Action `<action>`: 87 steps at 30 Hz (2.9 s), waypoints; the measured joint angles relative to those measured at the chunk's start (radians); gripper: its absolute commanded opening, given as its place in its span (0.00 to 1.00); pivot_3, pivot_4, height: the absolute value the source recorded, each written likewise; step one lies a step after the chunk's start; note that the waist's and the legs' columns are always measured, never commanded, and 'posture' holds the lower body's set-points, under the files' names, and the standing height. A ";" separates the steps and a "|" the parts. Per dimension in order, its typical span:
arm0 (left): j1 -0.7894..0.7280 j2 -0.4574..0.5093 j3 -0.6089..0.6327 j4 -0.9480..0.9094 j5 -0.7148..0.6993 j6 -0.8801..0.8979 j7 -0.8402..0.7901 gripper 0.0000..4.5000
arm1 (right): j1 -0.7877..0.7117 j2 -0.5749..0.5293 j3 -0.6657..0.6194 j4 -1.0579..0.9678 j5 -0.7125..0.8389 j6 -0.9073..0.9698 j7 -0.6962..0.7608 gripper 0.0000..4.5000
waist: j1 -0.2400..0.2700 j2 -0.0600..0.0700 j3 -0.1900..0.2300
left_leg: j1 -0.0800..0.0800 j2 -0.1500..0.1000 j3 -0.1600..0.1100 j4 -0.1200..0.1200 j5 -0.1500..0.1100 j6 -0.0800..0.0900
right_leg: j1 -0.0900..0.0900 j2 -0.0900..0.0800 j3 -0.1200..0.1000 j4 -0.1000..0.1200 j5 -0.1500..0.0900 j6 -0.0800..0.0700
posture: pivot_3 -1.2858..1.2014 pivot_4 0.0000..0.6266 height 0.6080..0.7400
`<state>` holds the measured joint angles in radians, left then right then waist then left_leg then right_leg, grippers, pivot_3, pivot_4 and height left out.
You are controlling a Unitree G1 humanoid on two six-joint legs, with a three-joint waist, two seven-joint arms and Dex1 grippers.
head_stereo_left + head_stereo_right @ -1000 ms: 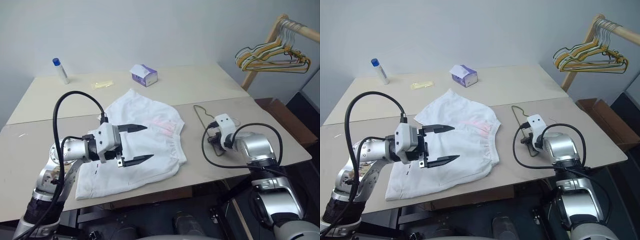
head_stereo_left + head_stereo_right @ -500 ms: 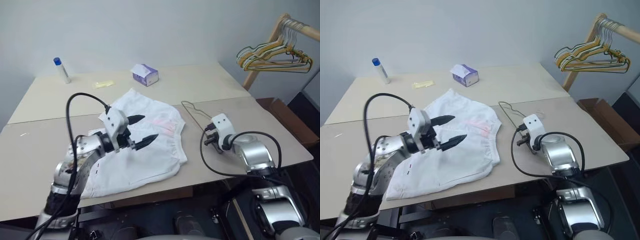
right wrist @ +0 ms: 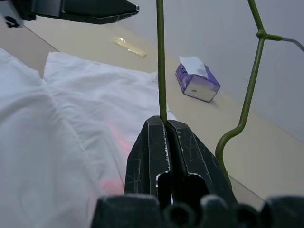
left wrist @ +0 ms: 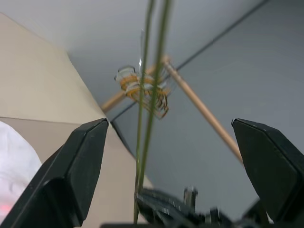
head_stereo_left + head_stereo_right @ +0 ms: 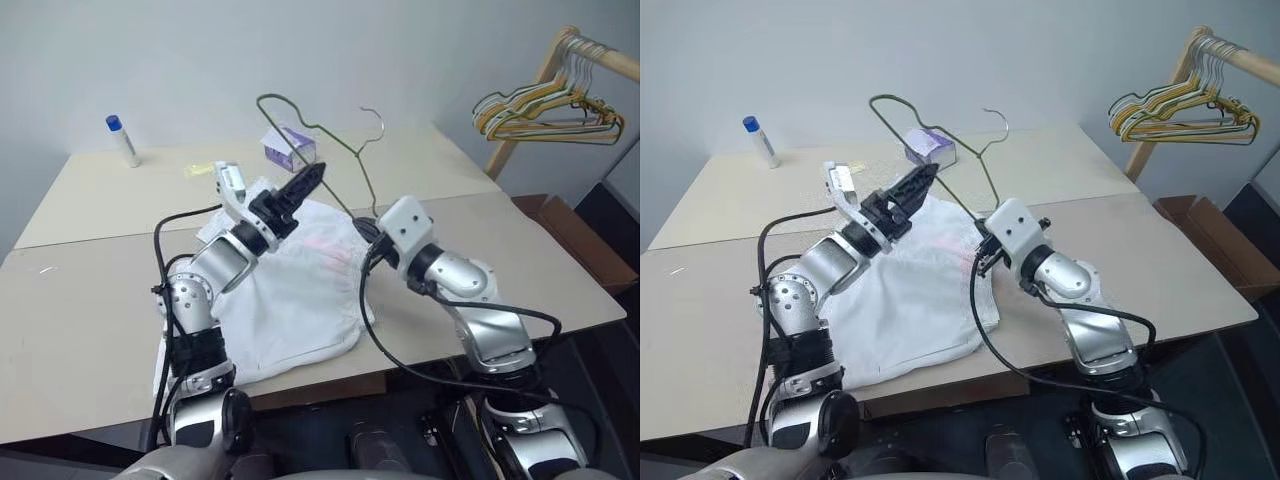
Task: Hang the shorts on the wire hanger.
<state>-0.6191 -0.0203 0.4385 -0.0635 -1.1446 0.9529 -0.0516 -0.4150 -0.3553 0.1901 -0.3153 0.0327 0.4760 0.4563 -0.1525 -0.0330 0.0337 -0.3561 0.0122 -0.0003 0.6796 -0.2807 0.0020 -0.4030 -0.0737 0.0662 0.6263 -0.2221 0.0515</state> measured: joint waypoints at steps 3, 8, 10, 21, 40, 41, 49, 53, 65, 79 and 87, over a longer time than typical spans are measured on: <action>-0.017 -0.001 0.004 0.003 -0.021 -0.022 0.038 1.00 | 0.002 0.014 0.018 -0.010 -0.002 0.000 -0.001 0.01 | 0.000 0.000 0.000 | 0.000 -0.001 0.000 0.000 0.000 0.000 | 0.000 0.000 0.000 -0.001 0.000 0.000 | 0.46 0.00 1.00; -0.017 0.010 -0.030 0.013 0.005 -0.049 0.057 0.74 | 0.012 0.016 0.037 -0.016 -0.012 -0.001 0.000 0.00 | -0.001 0.000 0.000 | 0.000 -0.001 0.000 0.000 0.000 0.000 | 0.000 0.000 0.000 -0.001 0.000 0.000 | 0.46 0.00 1.00; -0.016 0.011 -0.046 0.014 0.013 -0.061 0.056 0.59 | 0.021 0.012 0.040 -0.024 -0.017 -0.004 0.003 0.00 | -0.001 0.000 0.000 | 0.000 -0.001 0.000 0.000 0.000 0.000 | 0.000 0.000 0.000 -0.001 0.000 0.000 | 0.46 0.00 1.00; -0.014 0.020 -0.052 0.029 0.026 -0.105 0.082 0.01 | 0.036 -0.003 0.070 -0.025 -0.098 -0.072 -0.009 0.00 | -0.005 0.000 0.000 | 0.000 -0.001 0.001 0.000 0.000 0.000 | 0.000 0.000 0.000 -0.002 0.000 0.000 | 0.46 0.00 1.00; 0.011 0.151 -0.148 0.013 0.118 -0.147 -0.117 0.00 | -0.021 -0.064 -0.010 -0.118 0.006 -0.047 0.142 0.99 | -0.005 0.000 0.000 | 0.000 -0.001 0.000 0.000 0.000 0.000 | 0.001 0.000 0.000 -0.002 0.000 0.000 | 0.47 0.00 1.00; 0.010 0.182 -0.146 0.016 0.117 -0.147 -0.156 0.00 | -0.045 -0.090 -0.057 -0.146 0.087 0.025 0.187 0.99 | -0.003 0.000 0.000 | 0.000 -0.001 0.000 0.000 0.000 0.000 | 0.001 0.000 0.000 -0.002 0.000 0.000 | 0.47 0.00 1.00; -0.009 0.441 -0.074 0.041 0.048 -0.166 -0.584 0.00 | -0.158 -0.240 -0.242 -0.078 0.547 0.462 0.427 0.99 | -0.003 0.001 0.001 | 0.001 0.000 0.001 -0.001 0.000 0.000 | 0.001 0.001 -0.001 -0.002 -0.001 -0.001 | 0.48 0.00 1.00; -0.012 0.575 -0.040 0.084 -0.001 -0.139 -0.848 0.00 | -0.202 -0.314 -0.229 0.029 0.687 0.569 0.594 0.99 | -0.001 0.001 0.001 | 0.001 0.001 0.003 -0.001 0.000 0.000 | 0.001 0.001 -0.002 -0.002 -0.002 -0.001 | 0.48 0.00 1.00; -0.012 0.599 -0.058 0.099 0.000 -0.140 -1.049 0.00 | -0.342 -0.193 -0.026 0.251 0.690 0.576 0.689 0.99 | 0.008 0.001 0.001 | -0.001 0.001 0.001 -0.001 0.000 0.000 | -0.001 0.001 -0.002 -0.001 -0.001 -0.001 | 0.49 0.00 1.00; -0.005 0.568 -0.059 0.079 0.003 -0.149 -1.052 0.00 | -0.369 -0.104 -0.007 0.292 0.684 0.580 0.665 0.95 | 0.031 0.001 0.001 | -0.001 0.001 0.001 0.000 0.000 0.000 | -0.002 0.000 -0.002 0.000 -0.001 -0.001 | 0.49 0.00 1.00; -0.005 0.557 -0.063 0.079 0.005 -0.174 -1.053 0.00 | -0.370 -0.101 -0.007 0.305 0.688 0.600 0.649 0.38 | 0.028 0.001 0.001 | -0.001 0.001 0.001 0.000 0.000 0.000 | -0.002 0.001 -0.002 0.000 -0.001 -0.001 | 0.48 0.00 1.00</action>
<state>-0.6239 0.5365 0.3755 0.0157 -1.1393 0.7794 -1.1048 -0.7852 -0.4559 0.1832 -0.0107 0.7206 1.0763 1.1054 -0.1240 -0.0318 0.0351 -0.3572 0.0134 0.0005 0.6791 -0.2808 0.0023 -0.4051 -0.0731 0.0642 0.6262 -0.2229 0.0506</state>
